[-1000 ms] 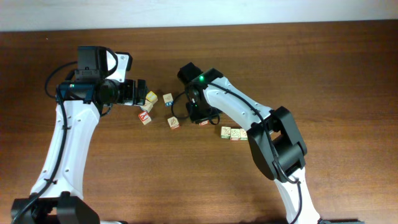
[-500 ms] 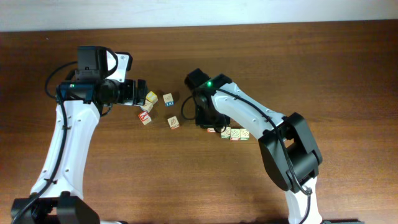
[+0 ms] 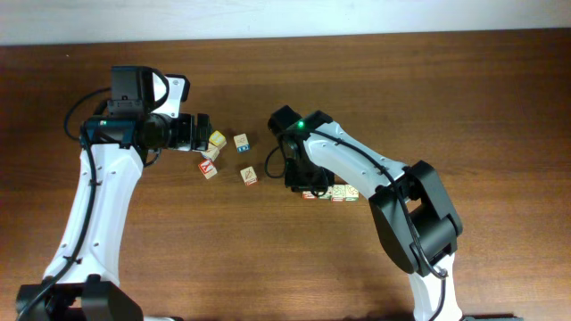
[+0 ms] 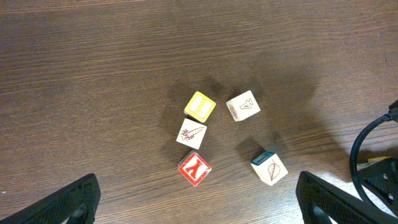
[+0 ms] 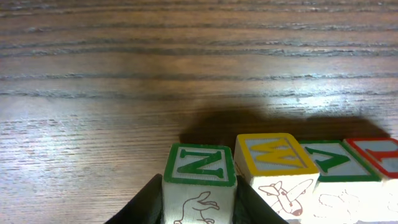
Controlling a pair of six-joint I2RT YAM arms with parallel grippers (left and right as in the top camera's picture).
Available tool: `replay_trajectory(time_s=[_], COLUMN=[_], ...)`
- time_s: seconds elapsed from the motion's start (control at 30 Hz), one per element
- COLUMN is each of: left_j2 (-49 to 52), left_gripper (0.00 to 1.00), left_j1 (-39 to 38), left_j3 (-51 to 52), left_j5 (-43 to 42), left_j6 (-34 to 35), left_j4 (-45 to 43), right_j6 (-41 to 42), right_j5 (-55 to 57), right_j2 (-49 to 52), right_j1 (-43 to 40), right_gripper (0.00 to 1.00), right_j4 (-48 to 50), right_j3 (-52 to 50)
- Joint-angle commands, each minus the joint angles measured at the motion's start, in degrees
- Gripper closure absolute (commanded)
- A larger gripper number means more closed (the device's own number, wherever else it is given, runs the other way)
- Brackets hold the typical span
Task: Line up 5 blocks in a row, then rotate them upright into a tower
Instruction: 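Release the N block and move right gripper toward the left blocks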
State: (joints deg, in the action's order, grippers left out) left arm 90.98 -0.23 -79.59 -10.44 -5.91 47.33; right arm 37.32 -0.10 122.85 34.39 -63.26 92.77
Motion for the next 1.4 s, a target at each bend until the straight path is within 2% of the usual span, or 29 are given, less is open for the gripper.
replay_trajectory(time_s=[0.0,0.07,0.1,0.33,0.5,1.37], left_j2=[0.2,0.2,0.2,0.2,0.2,0.2], left_gripper=[0.01,0.01,0.01,0.01,0.01,0.01], left_j1=[0.0,0.0,0.0,0.0,0.0,-0.2], left_j3=[-1.2,-1.2,-1.2,-1.2,-1.2,-1.2], left_j5=[0.2,0.2,0.2,0.2,0.2,0.2], left_j6=[0.7,0.7,0.7,0.7,0.7,0.7], left_j4=[-0.1,-0.1,-0.1,-0.1,-0.1,-0.1], right_j6=[0.5,0.5,0.5,-4.1,-5.6,-3.8], right_j5=[0.1,-0.5,-0.6,-1.9,-1.6,-0.2], right_j2=[-0.7,-0.7,-0.7,-3.8,-1.3,0.4], right_j1=[0.0,0.0,0.0,1.2,5.7,1.2], right_gripper=[0.61,0.51,0.51,0.52,0.59,0.62], right_j4=[-0.5,-0.5,-0.4,0.6,4.7,3.3], right_j3=[0.2,0.2,0.2,4.0,3.0,-0.5])
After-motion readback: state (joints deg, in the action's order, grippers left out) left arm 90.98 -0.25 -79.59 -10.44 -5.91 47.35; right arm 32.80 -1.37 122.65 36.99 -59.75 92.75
